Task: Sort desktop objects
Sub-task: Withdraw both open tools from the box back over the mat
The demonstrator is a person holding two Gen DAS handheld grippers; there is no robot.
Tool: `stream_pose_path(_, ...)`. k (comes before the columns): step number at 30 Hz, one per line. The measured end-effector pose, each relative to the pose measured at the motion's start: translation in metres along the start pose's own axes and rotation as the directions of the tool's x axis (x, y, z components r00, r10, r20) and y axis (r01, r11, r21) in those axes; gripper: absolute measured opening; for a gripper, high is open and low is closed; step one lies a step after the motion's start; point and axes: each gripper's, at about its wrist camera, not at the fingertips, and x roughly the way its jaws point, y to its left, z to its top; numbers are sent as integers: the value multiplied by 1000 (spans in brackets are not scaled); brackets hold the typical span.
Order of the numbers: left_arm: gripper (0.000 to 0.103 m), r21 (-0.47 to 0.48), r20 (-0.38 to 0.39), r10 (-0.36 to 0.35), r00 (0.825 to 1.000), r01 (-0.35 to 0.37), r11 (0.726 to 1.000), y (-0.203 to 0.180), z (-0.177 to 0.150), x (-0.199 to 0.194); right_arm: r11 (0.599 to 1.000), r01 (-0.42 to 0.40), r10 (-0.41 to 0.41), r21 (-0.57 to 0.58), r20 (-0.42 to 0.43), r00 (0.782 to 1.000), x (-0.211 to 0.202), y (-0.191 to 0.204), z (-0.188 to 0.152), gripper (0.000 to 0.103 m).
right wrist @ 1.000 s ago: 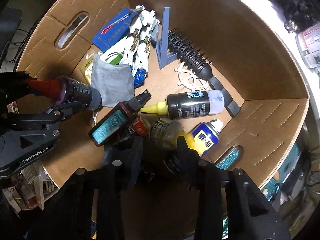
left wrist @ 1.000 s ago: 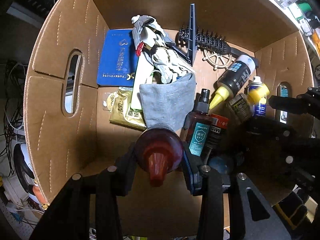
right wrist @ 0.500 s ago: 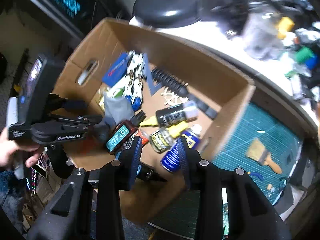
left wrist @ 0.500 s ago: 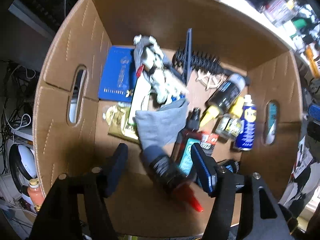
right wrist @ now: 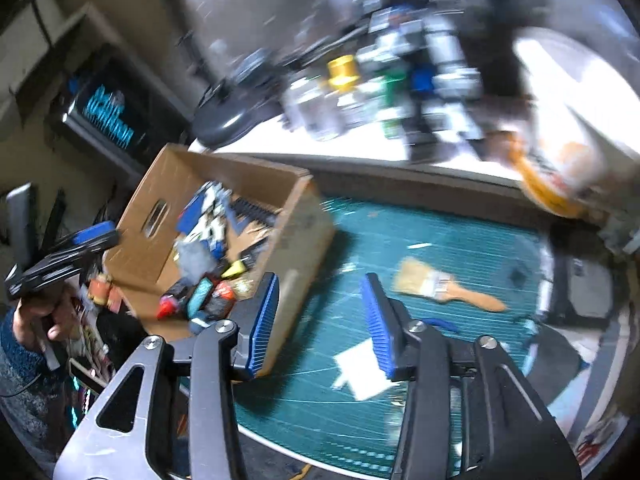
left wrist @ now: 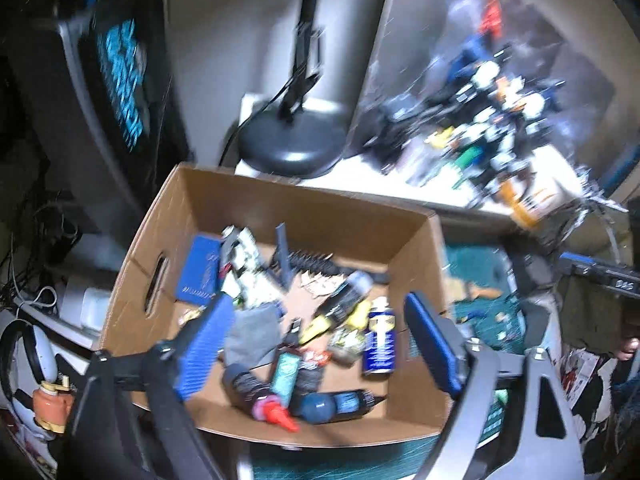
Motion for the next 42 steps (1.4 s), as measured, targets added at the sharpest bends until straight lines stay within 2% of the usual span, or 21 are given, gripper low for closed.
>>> stream_pose_path(4, 92, -24, 48, -100, 994, 101, 995, -27, -2, -10, 999, 32, -34, 28, 84, 996, -33, -41, -28, 45)
stream_pose_path(6, 94, -36, 70, -147, 987, 150, 988, -42, -6, -13, 998, 35, -39, 44, 100, 994, -43, -58, -43, 49)
stream_pose_path(12, 102, -19, 29, -211, 977, 212, 977, -92, -28, -1, 994, 60, -68, 87, 97, 993, -52, -103, -93, 52)
stream_pose_path(17, 103, 9, 0, -238, 971, 238, 971, -130, -48, 10, 988, 73, -82, 138, 62, 995, -46, -138, -137, 55)
stream_pose_path(22, 103, 19, -91, -264, 960, 267, 964, -164, -70, 36, 985, 66, -73, 162, 38, 997, -42, -165, -166, 60)
stream_pose_path(25, 103, 84, -138, -219, 966, 232, 969, -189, -83, 53, 986, 68, -73, 149, 28, 997, -36, -178, -172, 62)
stream_pose_path(27, 103, 126, -163, -193, 968, 214, 969, -205, -93, 65, 991, 56, -61, 119, 34, 998, -31, -186, -171, 62)
stream_pose_path(31, 103, 86, -185, -153, 971, 171, 981, -207, -104, 79, 999, 26, -27, 27, 43, 999, -17, -193, -163, 62)
stream_pose_path(35, 103, 46, -208, -114, 971, 127, 991, -209, -115, 92, 994, 4, -2, -109, 17, 1000, 12, -192, -145, 61)
stream_pose_path(39, 103, 7, -233, -76, 970, 80, 997, -211, -125, 106, 959, -28, 23, -281, -19, 1000, 51, -178, -122, 61)
stream_pose_path(42, 103, -28, -238, -52, 970, 47, 999, -209, -132, 109, 911, -60, 41, -407, -54, 998, 85, -163, -104, 61)
